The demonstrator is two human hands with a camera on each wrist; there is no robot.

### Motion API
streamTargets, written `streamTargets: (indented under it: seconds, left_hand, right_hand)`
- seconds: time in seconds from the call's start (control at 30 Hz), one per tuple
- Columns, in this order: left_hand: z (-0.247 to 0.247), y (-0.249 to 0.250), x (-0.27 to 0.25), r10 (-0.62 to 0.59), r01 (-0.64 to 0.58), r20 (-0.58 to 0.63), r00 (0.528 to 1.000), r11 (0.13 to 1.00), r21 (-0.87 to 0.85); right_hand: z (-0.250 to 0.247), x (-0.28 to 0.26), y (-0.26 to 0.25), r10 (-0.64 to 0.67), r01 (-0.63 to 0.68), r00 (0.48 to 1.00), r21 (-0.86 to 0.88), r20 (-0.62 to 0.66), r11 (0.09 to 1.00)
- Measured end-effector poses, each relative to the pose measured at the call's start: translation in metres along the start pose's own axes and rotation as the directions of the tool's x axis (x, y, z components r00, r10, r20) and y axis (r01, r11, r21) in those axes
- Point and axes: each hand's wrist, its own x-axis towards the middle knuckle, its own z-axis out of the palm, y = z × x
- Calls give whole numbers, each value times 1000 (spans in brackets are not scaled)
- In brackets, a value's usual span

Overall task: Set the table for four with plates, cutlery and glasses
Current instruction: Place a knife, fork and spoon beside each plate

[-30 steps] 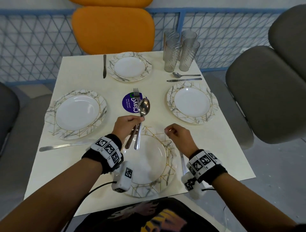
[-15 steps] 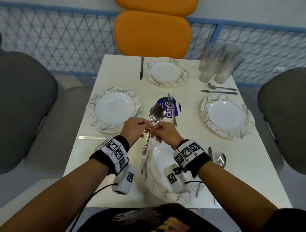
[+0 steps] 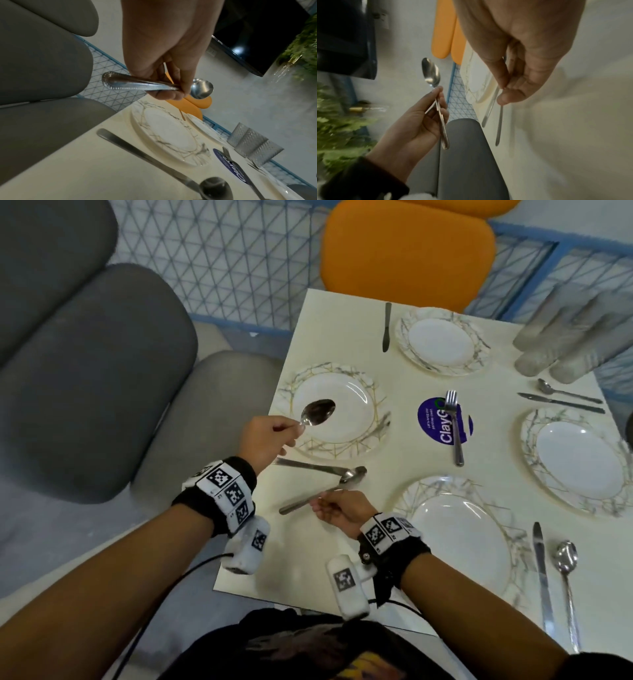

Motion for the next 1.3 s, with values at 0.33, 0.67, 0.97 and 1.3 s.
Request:
streamTargets:
  seconds: [0.33, 0.67, 0.97, 1.3]
  left_hand:
    - [-30, -21, -4, -28, 25, -54, 998, 998, -52]
    - [-43, -29, -6, -16, 13, -70, 997, 999, -33]
    - [-45, -31, -5, 4, -4, -93, 996, 1000, -3]
    - [-49, -33, -2, -28, 25, -122, 992, 999, -30]
  right_hand:
    - [25, 22, 21, -4, 36, 995, 320, -99, 947]
    - [32, 9, 12, -122, 124, 992, -229, 23, 966]
    - [32, 12, -1, -361, 379, 758, -817, 543, -434]
    - [24, 10, 27, -302, 334, 753, -736, 584, -589]
